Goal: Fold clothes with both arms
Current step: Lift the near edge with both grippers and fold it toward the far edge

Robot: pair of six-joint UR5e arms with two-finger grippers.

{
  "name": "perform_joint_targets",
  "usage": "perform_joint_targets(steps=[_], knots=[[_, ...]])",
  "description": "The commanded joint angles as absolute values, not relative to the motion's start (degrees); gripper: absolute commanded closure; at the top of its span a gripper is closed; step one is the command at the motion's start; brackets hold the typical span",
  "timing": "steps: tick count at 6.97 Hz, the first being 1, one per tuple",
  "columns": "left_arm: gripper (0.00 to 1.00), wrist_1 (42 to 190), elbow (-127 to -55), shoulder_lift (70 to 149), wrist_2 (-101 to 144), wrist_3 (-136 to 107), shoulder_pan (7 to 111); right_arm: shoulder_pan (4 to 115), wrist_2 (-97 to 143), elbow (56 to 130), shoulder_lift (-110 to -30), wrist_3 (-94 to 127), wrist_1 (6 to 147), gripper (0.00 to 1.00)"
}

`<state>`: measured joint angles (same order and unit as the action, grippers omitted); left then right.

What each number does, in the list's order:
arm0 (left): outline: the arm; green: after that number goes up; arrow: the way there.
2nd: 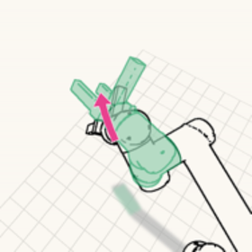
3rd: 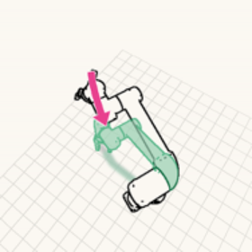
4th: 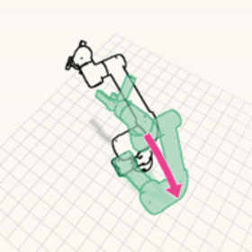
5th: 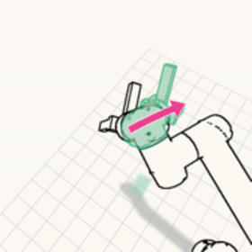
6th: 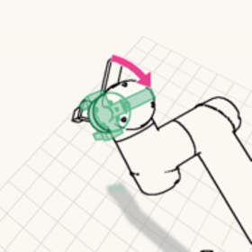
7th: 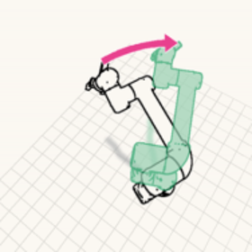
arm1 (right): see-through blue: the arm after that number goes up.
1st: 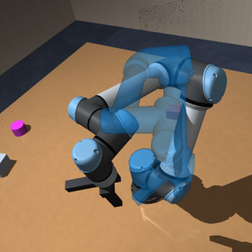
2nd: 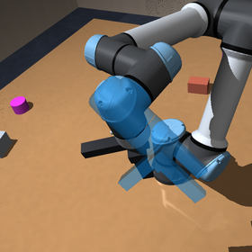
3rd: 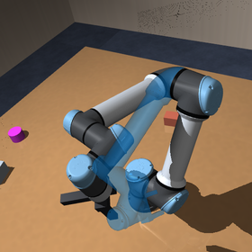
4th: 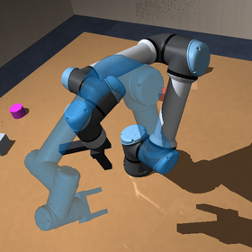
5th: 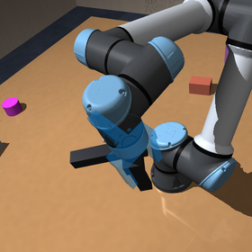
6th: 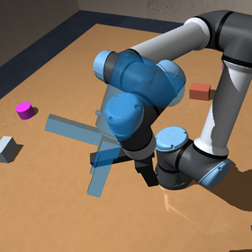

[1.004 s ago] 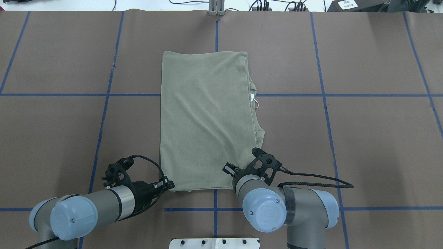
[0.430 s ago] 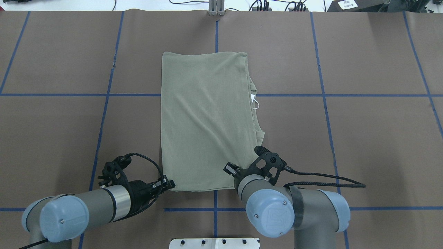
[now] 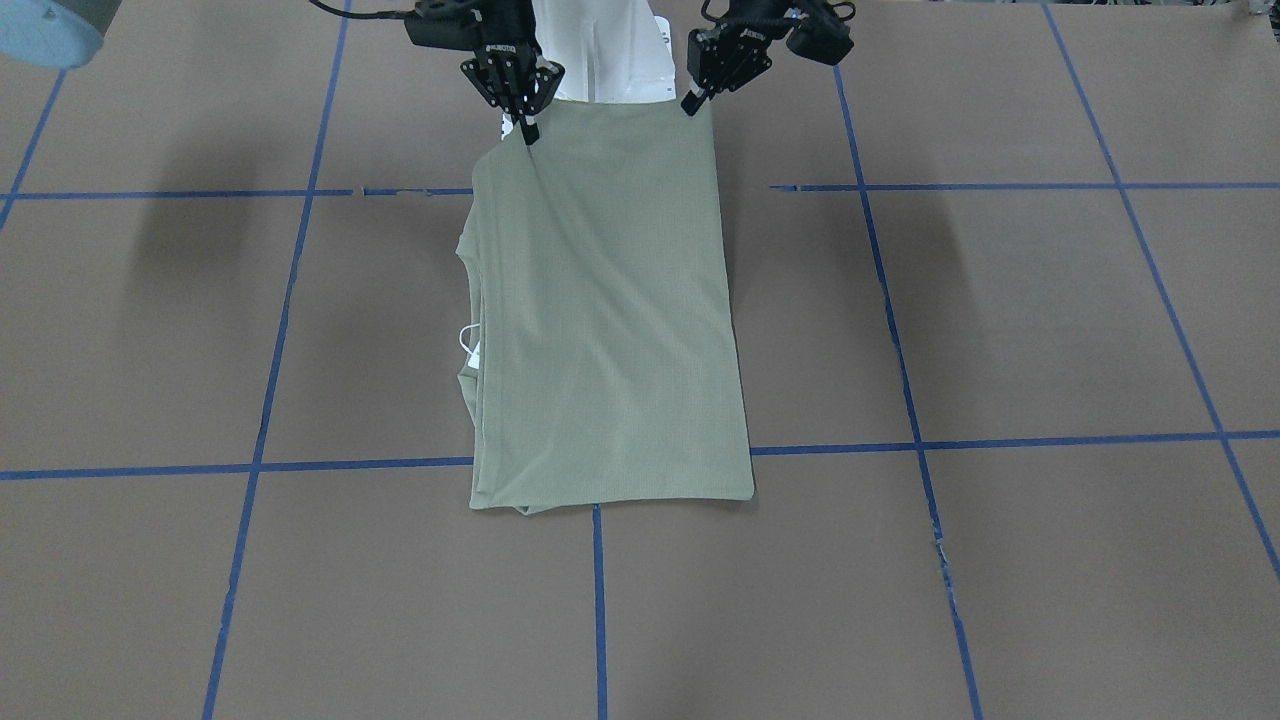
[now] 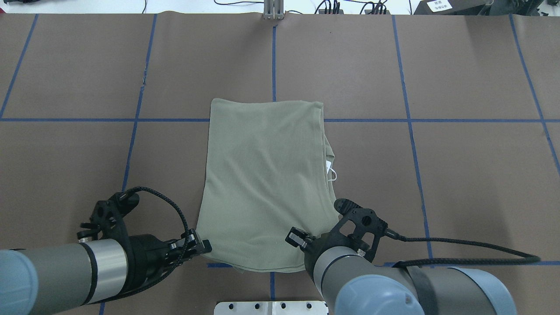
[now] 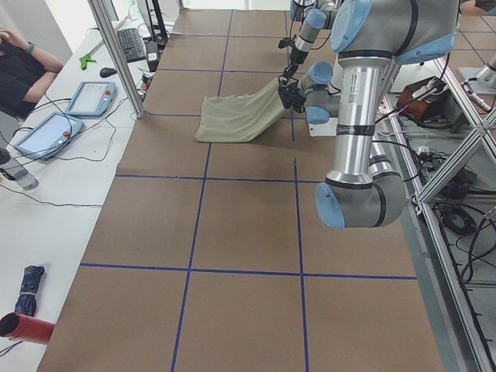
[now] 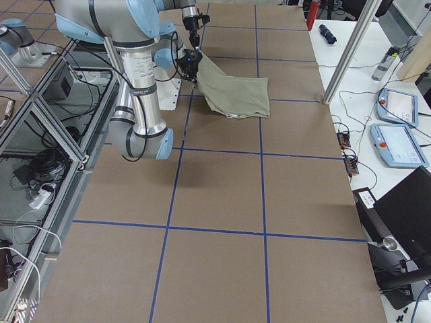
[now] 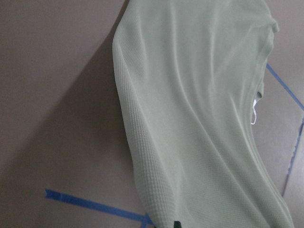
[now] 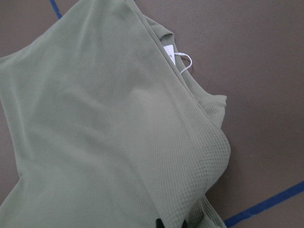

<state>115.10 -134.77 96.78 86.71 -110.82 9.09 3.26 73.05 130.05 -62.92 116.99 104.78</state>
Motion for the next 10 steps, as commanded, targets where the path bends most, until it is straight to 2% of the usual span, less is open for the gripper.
perform_joint_targets(steps=[1, 3, 5, 7, 10], knots=[[1.00, 109.6, -134.6, 100.0, 88.7, -110.7, 8.9, 3.9, 73.3, 129.8, -62.0, 114.1, 108.3, 1.00], [1.00, 109.4, -123.7, 109.9, 88.7, -102.2, 13.8, 11.0, 74.1, 125.3, -60.3, 107.2, 107.1, 1.00], [1.00, 109.3, -119.2, 111.6, 91.9, -93.6, 23.2, 19.4, 80.3, 114.6, -54.0, 102.7, 102.8, 1.00], [1.00, 109.4, -112.8, 114.2, 93.3, -88.1, 30.1, 22.3, 80.4, 104.6, -51.7, 100.4, 95.4, 1.00], [1.00, 115.1, -98.0, 118.9, 92.6, -84.5, 32.7, 24.1, 80.5, 96.5, -49.1, 99.0, 92.5, 1.00]])
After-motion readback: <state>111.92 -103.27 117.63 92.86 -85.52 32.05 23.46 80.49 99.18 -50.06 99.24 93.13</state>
